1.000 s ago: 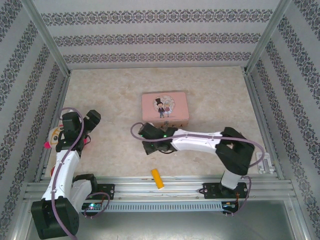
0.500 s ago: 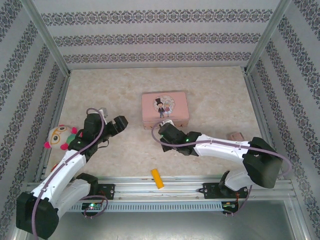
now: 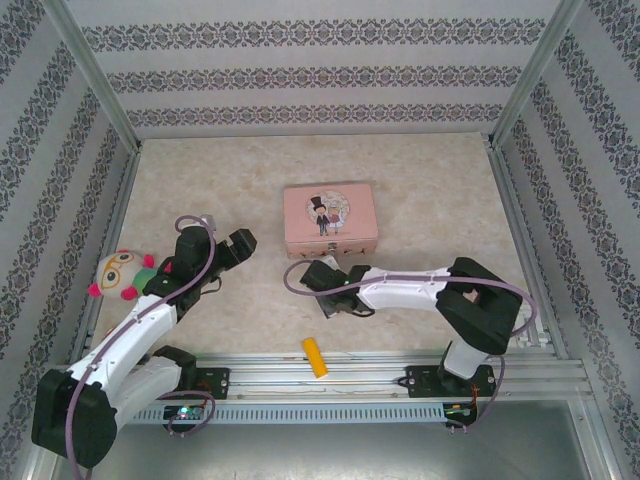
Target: Unlock the padlock with the key
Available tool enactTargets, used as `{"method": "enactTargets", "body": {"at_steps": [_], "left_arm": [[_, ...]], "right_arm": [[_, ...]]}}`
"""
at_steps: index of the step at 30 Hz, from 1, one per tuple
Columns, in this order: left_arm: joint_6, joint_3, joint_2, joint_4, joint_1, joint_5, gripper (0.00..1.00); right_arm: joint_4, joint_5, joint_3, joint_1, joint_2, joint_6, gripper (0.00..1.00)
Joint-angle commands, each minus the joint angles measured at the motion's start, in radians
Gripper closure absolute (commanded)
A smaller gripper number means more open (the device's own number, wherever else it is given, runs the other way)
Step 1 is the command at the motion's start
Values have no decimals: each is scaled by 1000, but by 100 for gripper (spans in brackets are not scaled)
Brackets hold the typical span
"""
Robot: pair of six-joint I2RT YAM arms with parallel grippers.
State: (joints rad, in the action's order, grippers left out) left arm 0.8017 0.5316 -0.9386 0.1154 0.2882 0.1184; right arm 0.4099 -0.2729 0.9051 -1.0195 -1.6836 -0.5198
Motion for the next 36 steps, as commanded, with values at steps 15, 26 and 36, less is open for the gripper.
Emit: {"method": "enactTargets", "body": {"at_steps": [15, 26, 36], "left_arm": [[-25, 21, -18, -21, 9, -35, 7], [-26, 15, -28, -28, 9, -29, 6], [-28, 17, -47, -41, 9, -20, 6]], "right_arm": [[91, 12, 58, -14, 35, -143, 76], [218, 22, 114, 4, 11, -307, 74], [178, 42, 109, 30, -51, -308, 74]]}}
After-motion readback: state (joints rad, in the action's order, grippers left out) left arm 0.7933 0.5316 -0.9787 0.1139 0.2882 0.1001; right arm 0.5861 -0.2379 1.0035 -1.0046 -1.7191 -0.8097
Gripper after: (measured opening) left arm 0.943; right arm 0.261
